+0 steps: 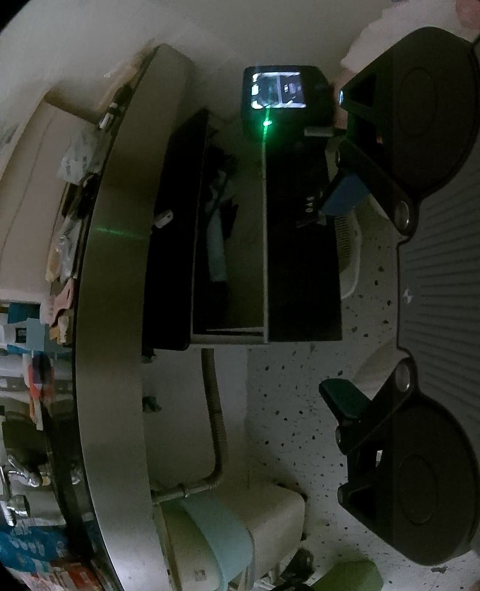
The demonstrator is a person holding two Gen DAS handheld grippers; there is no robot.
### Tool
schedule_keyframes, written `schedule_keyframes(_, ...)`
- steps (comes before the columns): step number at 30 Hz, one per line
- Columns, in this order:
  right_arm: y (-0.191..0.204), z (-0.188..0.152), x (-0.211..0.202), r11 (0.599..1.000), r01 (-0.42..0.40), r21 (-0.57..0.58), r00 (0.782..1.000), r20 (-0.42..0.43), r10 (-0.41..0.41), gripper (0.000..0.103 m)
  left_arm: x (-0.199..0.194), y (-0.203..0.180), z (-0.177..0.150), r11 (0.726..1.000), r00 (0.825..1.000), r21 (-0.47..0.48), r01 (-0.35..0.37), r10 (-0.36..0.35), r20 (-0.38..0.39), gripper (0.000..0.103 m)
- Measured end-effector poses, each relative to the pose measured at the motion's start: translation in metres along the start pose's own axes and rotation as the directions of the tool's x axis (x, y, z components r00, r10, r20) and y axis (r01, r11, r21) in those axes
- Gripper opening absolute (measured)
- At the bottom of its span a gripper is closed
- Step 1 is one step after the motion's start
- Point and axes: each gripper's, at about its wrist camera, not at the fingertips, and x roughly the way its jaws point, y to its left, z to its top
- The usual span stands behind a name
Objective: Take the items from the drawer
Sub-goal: 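Push the drawer closed with the right tool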
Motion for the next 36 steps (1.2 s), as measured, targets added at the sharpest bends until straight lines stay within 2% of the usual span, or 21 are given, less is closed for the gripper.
schedule_keyframes(10,-0.006,0.022,0.014,1.000,0.001,0.003,1.000,0.017,-0.001,0.086,0.007,0.003,-0.002,1.000,0.999,-0.001,-0.008,0.008,-0.032,0.096)
schedule_keyframes(26,-0.009,0.056,0.041,1.000,0.005,0.003,0.999,0.034,-0.006,0.086,0.003,0.005,0.001,1.000,1.000,-0.005,-0.009,0.009,-0.021,0.096)
schedule_keyframes(36,-0.009,0.056,0.044,1.000,0.007,0.001,0.999,0.039,-0.007,0.086,0.005,0.008,0.000,1.000,1.000,-0.008,-0.014,0.014,-0.027,0.096)
